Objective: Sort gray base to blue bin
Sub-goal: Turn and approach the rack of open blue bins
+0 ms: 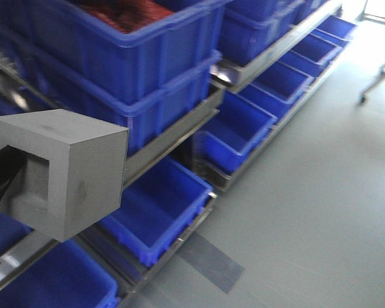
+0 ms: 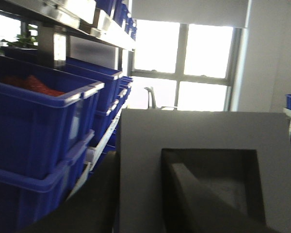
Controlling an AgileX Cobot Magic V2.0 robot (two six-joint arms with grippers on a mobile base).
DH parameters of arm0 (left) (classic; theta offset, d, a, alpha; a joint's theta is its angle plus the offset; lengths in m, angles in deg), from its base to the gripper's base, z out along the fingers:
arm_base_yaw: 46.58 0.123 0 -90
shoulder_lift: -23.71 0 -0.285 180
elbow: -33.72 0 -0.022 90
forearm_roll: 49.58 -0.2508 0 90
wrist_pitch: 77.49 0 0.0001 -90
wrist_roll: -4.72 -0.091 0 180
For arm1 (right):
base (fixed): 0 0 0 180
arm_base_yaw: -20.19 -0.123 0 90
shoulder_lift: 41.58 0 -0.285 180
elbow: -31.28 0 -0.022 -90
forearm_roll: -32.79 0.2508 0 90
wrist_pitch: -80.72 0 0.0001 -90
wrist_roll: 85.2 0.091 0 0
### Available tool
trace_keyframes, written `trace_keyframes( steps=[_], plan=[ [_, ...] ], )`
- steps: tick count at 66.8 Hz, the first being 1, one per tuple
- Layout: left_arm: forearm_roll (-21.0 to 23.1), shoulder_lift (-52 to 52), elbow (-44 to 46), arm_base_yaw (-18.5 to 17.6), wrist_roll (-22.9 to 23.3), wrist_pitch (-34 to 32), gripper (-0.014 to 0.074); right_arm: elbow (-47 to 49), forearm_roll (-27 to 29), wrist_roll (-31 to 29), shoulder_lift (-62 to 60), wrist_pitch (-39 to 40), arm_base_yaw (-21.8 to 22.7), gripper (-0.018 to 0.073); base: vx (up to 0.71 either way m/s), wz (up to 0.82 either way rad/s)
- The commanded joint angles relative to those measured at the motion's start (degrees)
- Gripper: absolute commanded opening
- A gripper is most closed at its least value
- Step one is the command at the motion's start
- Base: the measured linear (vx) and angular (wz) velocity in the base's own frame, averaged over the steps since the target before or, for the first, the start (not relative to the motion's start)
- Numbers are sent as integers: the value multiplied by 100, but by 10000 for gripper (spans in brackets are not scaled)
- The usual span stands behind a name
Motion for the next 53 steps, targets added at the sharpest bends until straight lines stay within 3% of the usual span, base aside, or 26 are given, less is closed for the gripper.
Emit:
trace_keyframes(
  steps=[1, 53],
  plan=[
    [72, -17, 179, -30, 76, -621, 3, -11, -25, -70, 108, 414, 17, -5, 16, 73],
    [72, -17, 179, -30, 76, -621, 3, -11, -25, -70, 108, 414, 17, -5, 11, 70]
  ],
)
